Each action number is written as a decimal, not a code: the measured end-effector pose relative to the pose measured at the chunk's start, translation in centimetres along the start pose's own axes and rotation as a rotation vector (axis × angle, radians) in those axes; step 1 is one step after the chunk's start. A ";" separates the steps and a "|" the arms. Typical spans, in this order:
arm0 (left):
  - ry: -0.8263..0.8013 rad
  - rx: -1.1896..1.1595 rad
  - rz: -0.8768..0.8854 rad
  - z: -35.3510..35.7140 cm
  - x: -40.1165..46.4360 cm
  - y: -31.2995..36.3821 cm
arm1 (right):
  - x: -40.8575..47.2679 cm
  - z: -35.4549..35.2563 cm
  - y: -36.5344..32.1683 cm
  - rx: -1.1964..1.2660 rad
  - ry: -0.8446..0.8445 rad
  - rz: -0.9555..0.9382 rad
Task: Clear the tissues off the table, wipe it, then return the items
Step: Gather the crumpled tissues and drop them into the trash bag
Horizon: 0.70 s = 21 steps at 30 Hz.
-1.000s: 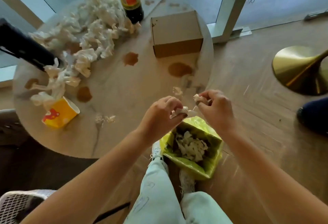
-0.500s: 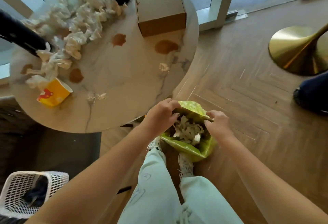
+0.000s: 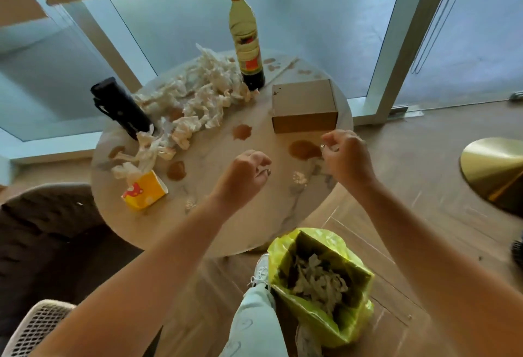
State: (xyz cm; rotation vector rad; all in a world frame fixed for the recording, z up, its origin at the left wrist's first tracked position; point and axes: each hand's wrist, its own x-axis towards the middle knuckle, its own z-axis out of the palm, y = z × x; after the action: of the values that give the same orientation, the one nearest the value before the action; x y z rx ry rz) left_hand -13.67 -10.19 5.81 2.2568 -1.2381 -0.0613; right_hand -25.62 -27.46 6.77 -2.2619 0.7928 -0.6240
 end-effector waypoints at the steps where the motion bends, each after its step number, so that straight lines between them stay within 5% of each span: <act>1: 0.020 0.011 -0.001 -0.5 1.2 -0.7 | 1.6 0.2 -0.9 0.006 0.009 -0.022; 10: 0.039 -0.051 -0.088 -1.3 14.2 -8.2 | 17.8 4.2 -3.3 -0.165 -0.098 -0.111; 21: -0.121 0.203 -0.144 3.9 26.4 -18.1 | 35.8 16.4 0.3 -0.520 -0.404 -0.129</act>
State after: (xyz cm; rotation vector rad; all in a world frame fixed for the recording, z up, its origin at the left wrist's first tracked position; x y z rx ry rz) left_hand 14.08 -25.23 -0.56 2.5499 -1.1872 -0.1333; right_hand 9.46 -45.01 3.15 -2.7984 0.6583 0.0081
